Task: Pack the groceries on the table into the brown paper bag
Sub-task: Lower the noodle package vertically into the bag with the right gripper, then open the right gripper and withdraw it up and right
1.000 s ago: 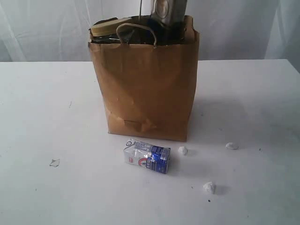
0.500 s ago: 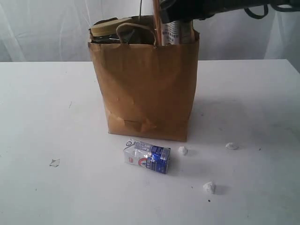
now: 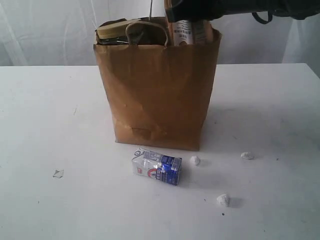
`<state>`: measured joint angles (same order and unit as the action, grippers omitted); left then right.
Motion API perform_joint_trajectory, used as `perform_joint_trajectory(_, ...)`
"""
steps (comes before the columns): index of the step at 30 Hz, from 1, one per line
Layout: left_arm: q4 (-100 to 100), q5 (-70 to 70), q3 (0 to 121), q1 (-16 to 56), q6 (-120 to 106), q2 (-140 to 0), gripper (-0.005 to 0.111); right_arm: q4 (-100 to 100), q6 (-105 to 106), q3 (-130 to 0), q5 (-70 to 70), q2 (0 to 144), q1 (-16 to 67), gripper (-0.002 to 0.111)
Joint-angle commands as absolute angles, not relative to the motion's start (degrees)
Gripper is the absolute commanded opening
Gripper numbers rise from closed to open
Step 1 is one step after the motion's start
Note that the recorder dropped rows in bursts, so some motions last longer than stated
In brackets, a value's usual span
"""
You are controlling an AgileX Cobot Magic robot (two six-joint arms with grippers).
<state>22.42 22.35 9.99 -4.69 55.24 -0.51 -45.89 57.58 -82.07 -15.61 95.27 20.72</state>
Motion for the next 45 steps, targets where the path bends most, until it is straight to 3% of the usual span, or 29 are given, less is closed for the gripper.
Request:
perform_joint_trajectory(1, 22.5, 21.9, 9.7, -4.3, 55.2, 0.0, 0.000, -44.1, 65.2, -82.2, -15.7, 93.4, 20.6, 0.000)
perform_joint_trajectory(21, 22.5, 21.9, 9.7, -4.3, 55.2, 0.0, 0.000, -44.1, 73.3, -82.2, -24.9, 88.5, 20.6, 0.000)
perform_joint_trajectory(33, 22.5, 21.9, 9.7, -4.3, 55.2, 0.0, 0.000, -44.2, 73.3, -82.2, -22.9, 97.5, 20.6, 0.001)
perform_joint_trajectory(39, 21.2, 21.5, 9.7, -4.3, 55.2, 0.0, 0.000, -44.1, 73.2, -82.2, -24.3, 97.6, 20.6, 0.030)
perform_joint_trajectory(45, 20.9, 21.5, 9.7, -4.3, 55.2, 0.0, 0.000, -44.1, 72.3, -82.2, -24.3, 97.6, 20.6, 0.039)
